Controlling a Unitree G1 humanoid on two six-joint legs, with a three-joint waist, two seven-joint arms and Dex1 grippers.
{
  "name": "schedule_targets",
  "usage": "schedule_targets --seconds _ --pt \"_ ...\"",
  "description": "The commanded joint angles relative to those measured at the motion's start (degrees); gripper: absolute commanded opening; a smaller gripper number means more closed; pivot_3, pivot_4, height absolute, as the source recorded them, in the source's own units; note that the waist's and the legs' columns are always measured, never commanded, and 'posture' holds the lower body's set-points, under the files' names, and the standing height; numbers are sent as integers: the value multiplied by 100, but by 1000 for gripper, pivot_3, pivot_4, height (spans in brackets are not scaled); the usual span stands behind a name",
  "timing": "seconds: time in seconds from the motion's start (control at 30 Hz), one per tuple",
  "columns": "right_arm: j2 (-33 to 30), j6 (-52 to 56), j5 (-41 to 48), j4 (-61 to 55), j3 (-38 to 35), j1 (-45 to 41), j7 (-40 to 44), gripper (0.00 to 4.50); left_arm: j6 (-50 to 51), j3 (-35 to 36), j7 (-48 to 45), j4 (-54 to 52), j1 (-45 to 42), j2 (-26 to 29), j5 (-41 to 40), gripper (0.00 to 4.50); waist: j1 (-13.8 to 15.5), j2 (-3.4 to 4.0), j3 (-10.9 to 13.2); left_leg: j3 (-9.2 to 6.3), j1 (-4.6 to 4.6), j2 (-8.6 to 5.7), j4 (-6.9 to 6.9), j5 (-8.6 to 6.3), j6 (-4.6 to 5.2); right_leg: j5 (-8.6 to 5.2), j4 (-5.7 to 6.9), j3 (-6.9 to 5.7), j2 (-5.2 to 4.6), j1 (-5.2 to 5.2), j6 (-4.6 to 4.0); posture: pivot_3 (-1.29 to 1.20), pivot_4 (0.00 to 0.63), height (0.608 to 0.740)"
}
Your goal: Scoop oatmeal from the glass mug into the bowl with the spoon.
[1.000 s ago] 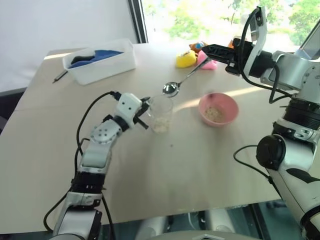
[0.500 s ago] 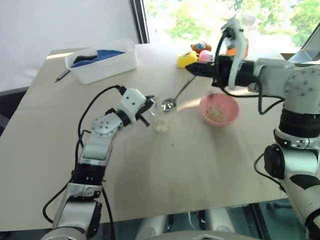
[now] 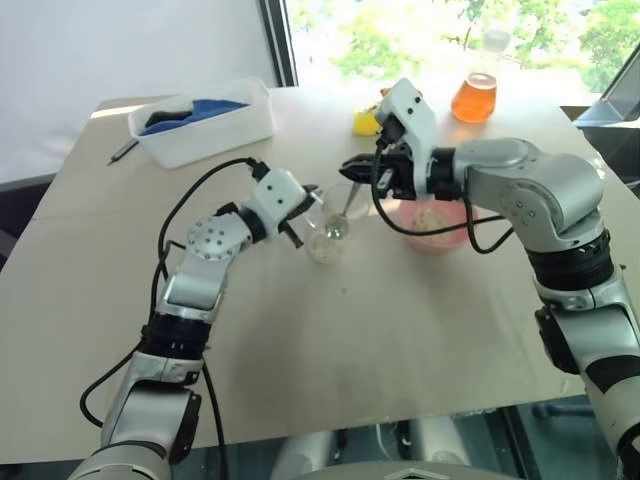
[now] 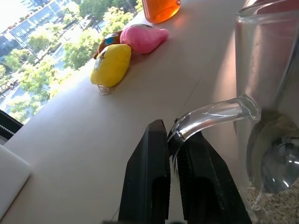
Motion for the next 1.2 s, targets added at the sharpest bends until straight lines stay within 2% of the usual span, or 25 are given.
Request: schedule_targets --seconds 0.03,0.2,0.47,0.73,1.2 --pt "138 136 10 -18 -88 -41 75 0 -139 -15 -15 -207 -109 87 99 96 0 0 0 0 0 0 0 0 0 0 0 0 0 0 0 0 150 740" --pt "582 986 414 120 -562 44 -149 0 -310 -22 -13 -138 -142 96 206 96 -3 0 0 0 0 0 0 0 0 0 1 0 1 0 0 0 150 740" --pt "1154 2037 670 613 -1760 -128 -797 0 -616 -26 50 54 -94 90 316 96 3 0 0 -1 0 0 0 0 0 0 1 0 1 0 -1 0 150 740" --pt "1094 2375 710 1252 -2717 -607 -1089 0 -854 29 148 323 31 28 278 96 0 1 0 0 2 0 0 0 0 1 5 1 1 0 -1 0 150 740" --pt "806 2763 847 1455 -3465 -840 -1450 0 -1202 106 408 751 19 -264 95 96 4 1 -1 2 3 0 5 0 0 1 12 5 -1 1 -2 0 150 740"
